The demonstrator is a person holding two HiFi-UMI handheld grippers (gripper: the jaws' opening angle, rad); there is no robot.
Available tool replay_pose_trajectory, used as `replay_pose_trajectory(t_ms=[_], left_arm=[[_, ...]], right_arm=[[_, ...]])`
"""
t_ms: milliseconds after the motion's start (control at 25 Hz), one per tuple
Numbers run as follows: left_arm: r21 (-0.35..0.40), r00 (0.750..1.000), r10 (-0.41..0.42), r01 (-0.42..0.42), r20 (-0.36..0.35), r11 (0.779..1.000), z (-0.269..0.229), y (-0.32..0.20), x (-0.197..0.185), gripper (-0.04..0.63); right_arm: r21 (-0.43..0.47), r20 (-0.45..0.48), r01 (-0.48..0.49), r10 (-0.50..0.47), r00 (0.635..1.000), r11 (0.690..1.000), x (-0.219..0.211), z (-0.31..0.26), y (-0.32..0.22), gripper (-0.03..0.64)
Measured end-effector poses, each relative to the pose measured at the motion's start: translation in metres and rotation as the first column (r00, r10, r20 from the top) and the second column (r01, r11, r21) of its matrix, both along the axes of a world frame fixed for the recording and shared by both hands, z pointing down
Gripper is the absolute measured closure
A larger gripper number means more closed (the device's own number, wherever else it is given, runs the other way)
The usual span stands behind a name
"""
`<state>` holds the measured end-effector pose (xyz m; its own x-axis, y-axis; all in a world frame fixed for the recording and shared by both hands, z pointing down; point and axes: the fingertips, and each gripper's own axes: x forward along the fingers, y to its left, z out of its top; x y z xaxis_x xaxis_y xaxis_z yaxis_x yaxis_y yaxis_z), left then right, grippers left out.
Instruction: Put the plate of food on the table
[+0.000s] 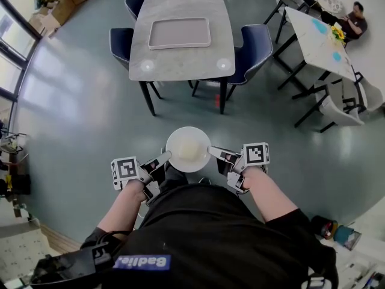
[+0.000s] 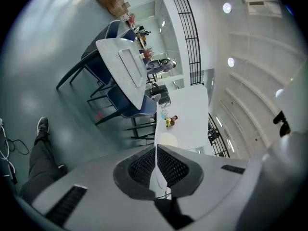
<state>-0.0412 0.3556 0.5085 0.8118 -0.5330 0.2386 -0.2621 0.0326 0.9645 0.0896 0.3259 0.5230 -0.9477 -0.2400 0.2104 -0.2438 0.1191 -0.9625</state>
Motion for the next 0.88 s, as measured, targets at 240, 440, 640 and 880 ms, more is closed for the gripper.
replay_pose_trajectory(t_ms=[240,440,640,880], left_arm=[[-0.006,1.000,0.018,-0.018,-0.012,1.000,0.007,-0.045,-0.019,0.578],[-0.017,0.997,0.070,-0.071,-0.035,0.997,0.017,-0.122,-0.049,0.578],[0.024,0.994,0.113,-0.113,-0.012,0.993,0.006,-0.153,-0.060,0.578],[0.031,0.984,0.175,-0.174,-0.025,0.984,-0.002,-0.249,-0.099,0.578]], right_arm=[[-0.015,-0.018,-0.043,0.043,0.999,0.999,-0.017,0.005,-0.041,0.598],[-0.013,-0.041,-0.080,0.080,0.996,0.997,-0.044,0.013,-0.113,0.598],[0.008,-0.044,-0.118,0.118,0.992,0.993,-0.052,0.001,-0.139,0.598],[0.010,-0.024,-0.182,0.182,0.983,0.983,-0.094,-0.008,-0.228,0.598]])
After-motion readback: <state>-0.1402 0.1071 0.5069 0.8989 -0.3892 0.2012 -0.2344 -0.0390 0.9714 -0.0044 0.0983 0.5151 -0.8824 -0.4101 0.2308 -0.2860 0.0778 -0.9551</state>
